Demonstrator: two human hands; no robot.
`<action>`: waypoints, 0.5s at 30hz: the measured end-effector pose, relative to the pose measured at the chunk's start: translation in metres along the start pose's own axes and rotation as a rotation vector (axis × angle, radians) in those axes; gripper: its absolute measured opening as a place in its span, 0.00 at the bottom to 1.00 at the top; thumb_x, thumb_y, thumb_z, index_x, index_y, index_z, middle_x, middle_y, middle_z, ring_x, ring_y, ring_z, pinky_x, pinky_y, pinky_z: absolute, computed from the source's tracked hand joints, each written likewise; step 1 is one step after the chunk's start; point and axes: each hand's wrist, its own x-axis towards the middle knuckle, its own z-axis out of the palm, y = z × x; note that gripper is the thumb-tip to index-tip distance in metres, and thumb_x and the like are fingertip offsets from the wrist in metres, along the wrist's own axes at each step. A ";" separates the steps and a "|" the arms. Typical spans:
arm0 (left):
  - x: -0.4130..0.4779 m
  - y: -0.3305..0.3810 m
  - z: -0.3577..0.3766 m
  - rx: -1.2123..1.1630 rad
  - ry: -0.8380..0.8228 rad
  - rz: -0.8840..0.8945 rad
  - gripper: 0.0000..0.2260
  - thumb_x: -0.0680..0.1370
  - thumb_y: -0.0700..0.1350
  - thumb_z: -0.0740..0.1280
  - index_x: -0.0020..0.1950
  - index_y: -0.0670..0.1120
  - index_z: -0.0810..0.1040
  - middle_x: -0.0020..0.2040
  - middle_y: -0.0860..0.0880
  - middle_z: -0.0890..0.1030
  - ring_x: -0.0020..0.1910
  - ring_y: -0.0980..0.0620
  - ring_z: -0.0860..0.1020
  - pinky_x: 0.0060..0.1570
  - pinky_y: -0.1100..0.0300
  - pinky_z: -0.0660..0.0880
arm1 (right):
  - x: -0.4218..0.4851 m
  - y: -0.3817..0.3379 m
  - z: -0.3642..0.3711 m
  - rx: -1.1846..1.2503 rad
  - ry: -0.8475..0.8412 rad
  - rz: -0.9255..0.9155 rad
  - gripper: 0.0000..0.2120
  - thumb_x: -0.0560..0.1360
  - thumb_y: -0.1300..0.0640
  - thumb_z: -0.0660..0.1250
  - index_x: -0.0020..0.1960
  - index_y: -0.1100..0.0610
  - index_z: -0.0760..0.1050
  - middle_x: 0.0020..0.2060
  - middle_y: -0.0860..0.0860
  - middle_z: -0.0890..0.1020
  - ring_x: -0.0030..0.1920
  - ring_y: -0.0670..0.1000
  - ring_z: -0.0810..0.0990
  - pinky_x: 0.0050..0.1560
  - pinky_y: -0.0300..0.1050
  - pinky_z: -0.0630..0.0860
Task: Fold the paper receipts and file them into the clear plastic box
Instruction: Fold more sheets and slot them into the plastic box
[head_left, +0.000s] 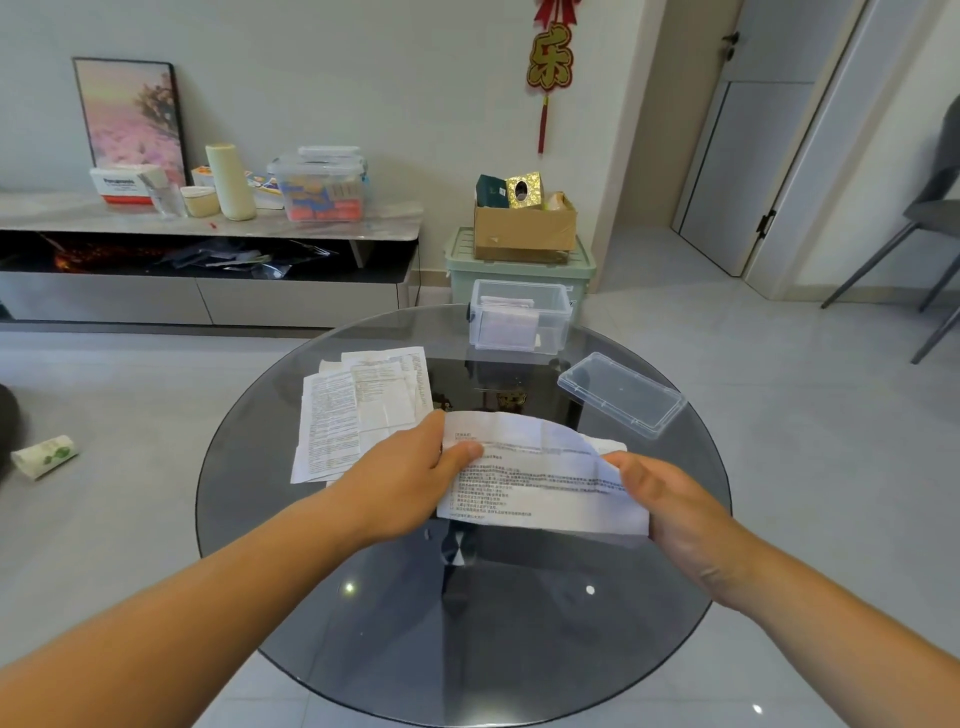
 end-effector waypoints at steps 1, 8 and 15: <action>0.001 0.002 0.001 0.004 0.013 -0.002 0.15 0.83 0.60 0.56 0.64 0.53 0.69 0.62 0.56 0.79 0.52 0.56 0.79 0.53 0.57 0.80 | 0.001 0.000 0.000 -0.005 0.024 -0.011 0.46 0.55 0.17 0.66 0.60 0.48 0.81 0.55 0.51 0.83 0.59 0.56 0.80 0.56 0.44 0.77; 0.001 0.009 0.015 0.131 0.017 -0.010 0.15 0.83 0.60 0.55 0.63 0.52 0.69 0.61 0.55 0.79 0.54 0.55 0.80 0.52 0.57 0.80 | 0.002 -0.003 0.004 -0.047 0.119 -0.052 0.35 0.61 0.25 0.61 0.56 0.47 0.80 0.51 0.40 0.84 0.56 0.44 0.80 0.49 0.34 0.73; -0.003 0.003 0.011 -0.038 -0.032 -0.185 0.09 0.83 0.56 0.60 0.57 0.52 0.67 0.54 0.54 0.83 0.36 0.57 0.85 0.42 0.61 0.82 | 0.009 -0.002 0.012 -0.137 0.175 0.004 0.28 0.73 0.39 0.66 0.70 0.43 0.62 0.51 0.40 0.85 0.50 0.41 0.83 0.39 0.33 0.76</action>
